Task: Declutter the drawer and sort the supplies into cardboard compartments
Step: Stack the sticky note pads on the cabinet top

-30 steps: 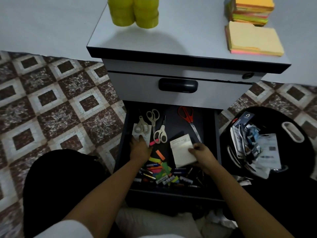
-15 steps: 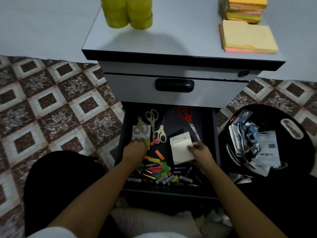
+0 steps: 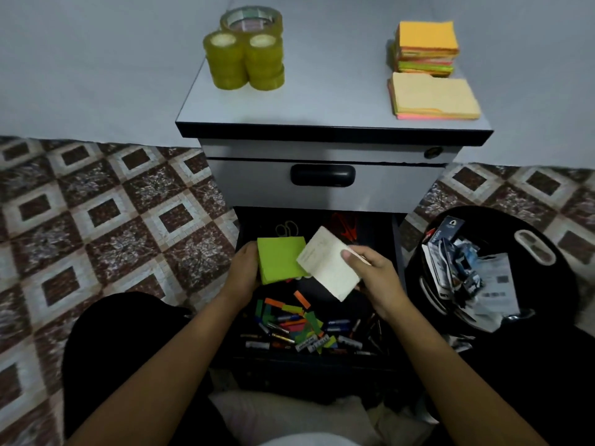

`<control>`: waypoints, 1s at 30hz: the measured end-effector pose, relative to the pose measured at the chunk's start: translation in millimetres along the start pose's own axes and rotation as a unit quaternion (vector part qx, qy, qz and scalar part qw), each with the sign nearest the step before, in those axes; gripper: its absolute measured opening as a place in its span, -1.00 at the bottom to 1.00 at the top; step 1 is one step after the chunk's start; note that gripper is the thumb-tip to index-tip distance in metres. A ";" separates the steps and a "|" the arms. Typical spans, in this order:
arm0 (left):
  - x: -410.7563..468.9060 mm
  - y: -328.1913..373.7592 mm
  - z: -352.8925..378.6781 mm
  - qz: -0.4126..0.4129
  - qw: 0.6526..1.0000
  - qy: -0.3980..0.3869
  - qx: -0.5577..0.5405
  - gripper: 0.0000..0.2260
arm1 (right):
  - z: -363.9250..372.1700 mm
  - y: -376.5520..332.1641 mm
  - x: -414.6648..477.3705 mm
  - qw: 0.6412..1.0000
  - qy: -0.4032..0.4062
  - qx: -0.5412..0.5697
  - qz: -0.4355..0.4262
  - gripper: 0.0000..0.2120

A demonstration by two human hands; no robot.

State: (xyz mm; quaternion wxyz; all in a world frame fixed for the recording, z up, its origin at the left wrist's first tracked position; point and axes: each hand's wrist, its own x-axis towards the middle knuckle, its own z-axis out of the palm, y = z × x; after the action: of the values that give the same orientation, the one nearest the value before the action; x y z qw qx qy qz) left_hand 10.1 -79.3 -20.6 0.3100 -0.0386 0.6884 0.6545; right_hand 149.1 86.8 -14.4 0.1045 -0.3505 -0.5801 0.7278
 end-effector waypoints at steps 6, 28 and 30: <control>-19.2 5.2 23.1 -0.085 0.981 -0.145 -0.098 -0.69 | 9.4 -10.8 -3.9 1.000 0.006 -0.007 -0.026 -0.85; -47.0 48.5 60.9 0.004 0.990 -0.141 0.021 -0.77 | -8.2 -43.6 -16.7 0.995 0.004 -0.097 -0.018 -0.66; -51.5 65.8 65.9 0.018 0.987 -0.156 0.040 -0.76 | -11.8 -58.9 -22.4 0.994 0.026 -0.092 -0.050 -0.67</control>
State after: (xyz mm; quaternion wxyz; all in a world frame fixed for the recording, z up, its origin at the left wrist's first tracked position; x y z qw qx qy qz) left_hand 46.2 -27.3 64.9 0.4034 0.0893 0.6580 0.6296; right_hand 158.0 101.4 47.3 0.1231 -0.3479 -0.6588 0.6556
